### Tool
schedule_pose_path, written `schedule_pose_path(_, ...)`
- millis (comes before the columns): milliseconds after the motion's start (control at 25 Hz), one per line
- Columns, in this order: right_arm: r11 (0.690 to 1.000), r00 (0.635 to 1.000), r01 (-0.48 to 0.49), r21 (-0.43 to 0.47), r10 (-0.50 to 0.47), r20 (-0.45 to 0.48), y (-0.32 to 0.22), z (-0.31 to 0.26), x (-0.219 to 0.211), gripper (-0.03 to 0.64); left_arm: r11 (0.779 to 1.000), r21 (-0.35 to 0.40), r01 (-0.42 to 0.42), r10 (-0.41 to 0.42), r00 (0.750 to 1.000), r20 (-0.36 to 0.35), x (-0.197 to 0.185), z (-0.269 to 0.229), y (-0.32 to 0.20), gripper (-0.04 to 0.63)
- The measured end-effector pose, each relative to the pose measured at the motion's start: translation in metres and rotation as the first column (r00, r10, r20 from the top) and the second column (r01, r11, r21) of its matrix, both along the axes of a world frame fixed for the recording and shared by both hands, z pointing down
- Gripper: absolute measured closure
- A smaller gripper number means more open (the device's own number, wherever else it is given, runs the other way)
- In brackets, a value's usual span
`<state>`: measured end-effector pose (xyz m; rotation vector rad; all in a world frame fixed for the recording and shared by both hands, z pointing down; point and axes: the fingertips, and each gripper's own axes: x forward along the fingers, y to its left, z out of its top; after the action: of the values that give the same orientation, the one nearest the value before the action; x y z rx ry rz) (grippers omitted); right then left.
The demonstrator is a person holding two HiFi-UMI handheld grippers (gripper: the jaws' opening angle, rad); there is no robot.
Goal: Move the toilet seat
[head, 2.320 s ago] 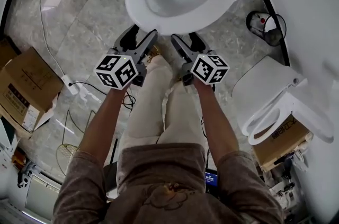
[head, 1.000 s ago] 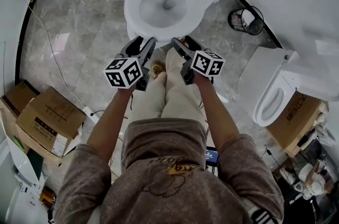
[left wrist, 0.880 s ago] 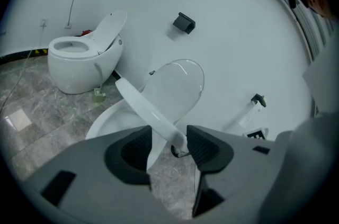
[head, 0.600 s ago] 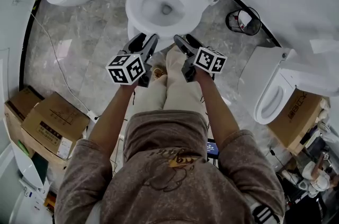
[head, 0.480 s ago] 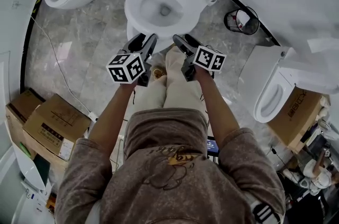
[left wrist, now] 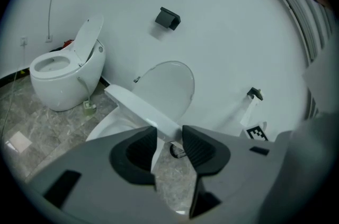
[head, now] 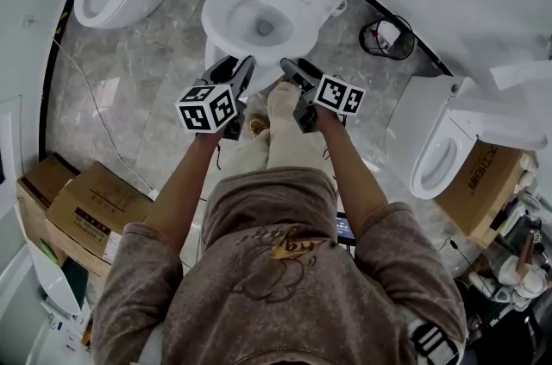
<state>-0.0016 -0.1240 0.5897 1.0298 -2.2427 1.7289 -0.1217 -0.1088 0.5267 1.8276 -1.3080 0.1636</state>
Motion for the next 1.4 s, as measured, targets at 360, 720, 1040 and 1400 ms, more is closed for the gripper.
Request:
schedule_pose_path(360,0.999,0.999,-0.03,-0.018,0.031,0.02,-0.03,-0.02,0.011,0.287,0.999,0.009,-0.034,0.034,0.999,0.006,0.014,-0.023,-0.037,0.446)
schedule_pose_path(720,0.994,0.992,-0.102,-0.029,0.104,0.069,-0.065,-0.039,0.024,0.288,0.997,0.036,-0.075,0.076,0.997,-0.022,0.03,-0.044,-0.081,0.431)
schedule_pose_path(1040,0.988,0.985,-0.146,-0.049,0.15,0.09,-0.097,-0.053,0.037,0.293,0.994,0.055,-0.098,0.1,0.994,-0.034,0.043,-0.062,-0.122,0.43)
schedule_pose_path(1400,0.981,0.976,-0.179,-0.072,0.187,0.112,-0.136,-0.062,0.052,0.295,0.992,0.103,-0.073,0.08,0.995,-0.058,0.06,-0.074,-0.17,0.43)
